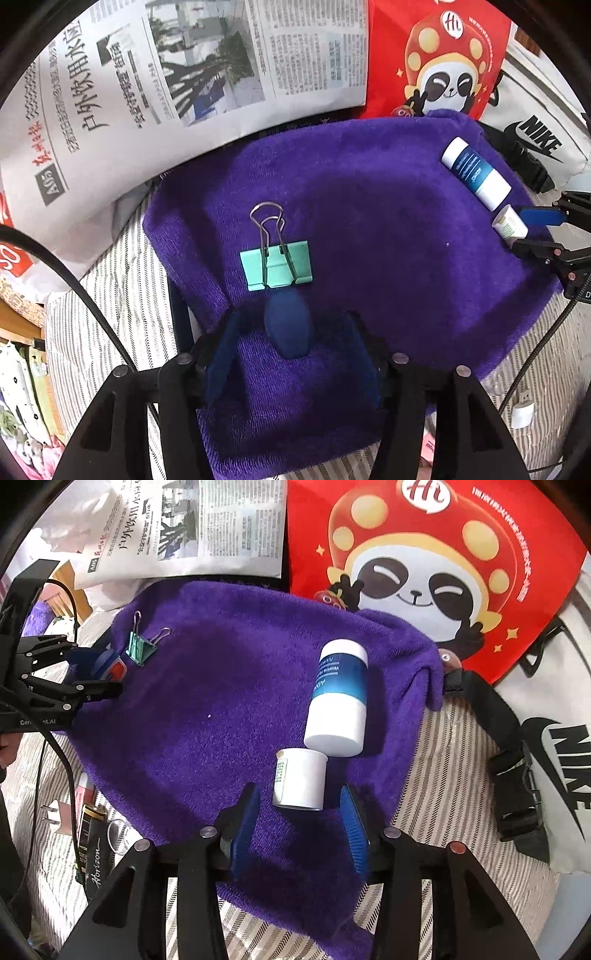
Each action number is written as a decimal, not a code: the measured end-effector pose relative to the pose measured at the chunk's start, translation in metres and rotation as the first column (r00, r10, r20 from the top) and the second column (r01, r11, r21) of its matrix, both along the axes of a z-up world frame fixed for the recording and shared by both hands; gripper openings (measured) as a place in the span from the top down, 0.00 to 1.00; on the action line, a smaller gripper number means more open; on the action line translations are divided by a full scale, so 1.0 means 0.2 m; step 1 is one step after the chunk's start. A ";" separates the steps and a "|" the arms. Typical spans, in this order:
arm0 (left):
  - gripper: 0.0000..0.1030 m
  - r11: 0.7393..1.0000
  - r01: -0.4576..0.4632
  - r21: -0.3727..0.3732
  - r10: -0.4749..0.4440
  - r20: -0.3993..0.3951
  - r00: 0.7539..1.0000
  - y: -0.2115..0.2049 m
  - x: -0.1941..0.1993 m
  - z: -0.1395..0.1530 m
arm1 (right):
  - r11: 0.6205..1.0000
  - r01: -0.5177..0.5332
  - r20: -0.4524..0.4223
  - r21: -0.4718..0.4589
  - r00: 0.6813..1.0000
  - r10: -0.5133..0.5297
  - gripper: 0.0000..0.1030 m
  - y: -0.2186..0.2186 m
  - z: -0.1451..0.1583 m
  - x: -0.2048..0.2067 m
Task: Organize rigid objects
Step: 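Lower the blue item near the clip with the left gripper while the right sets the cup beside the bottle, then open both grippers and pull back from the towel toward the loose items, then grasp the white plug charger with the left gripper while the right grasps a white cap, then carry the charger over the towel with the left gripper while the right carries the cap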
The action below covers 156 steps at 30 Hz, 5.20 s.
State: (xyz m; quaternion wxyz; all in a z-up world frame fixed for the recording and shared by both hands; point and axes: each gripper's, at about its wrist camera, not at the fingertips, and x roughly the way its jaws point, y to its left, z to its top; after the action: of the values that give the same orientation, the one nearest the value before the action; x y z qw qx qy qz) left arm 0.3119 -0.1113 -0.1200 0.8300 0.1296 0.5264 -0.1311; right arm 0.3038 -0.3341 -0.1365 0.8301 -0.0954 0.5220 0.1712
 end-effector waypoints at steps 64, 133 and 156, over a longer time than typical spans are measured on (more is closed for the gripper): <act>0.32 0.982 -0.106 -0.154 0.122 0.099 0.988 0.33 -0.82 0.20 | 0.999 -0.028 0.158 0.031 0.987 0.023 0.58 0.27 -0.08 -0.76; 0.74 0.980 0.014 -0.197 0.026 0.199 0.980 0.18 -0.40 0.34 | 0.987 0.034 0.295 0.156 0.952 -0.079 0.65 0.02 0.52 -0.27; 0.74 0.984 -0.020 -0.180 0.043 0.123 0.992 0.25 -0.03 0.20 | 0.986 -0.003 0.067 0.166 0.998 -0.008 0.65 -0.01 0.20 -0.03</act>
State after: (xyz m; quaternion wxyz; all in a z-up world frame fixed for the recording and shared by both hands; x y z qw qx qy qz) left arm 0.3063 -0.0619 -0.0802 0.8718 0.0546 0.4612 -0.1559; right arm 0.2981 -0.3359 -0.0963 0.8526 -0.0311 0.4777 0.2096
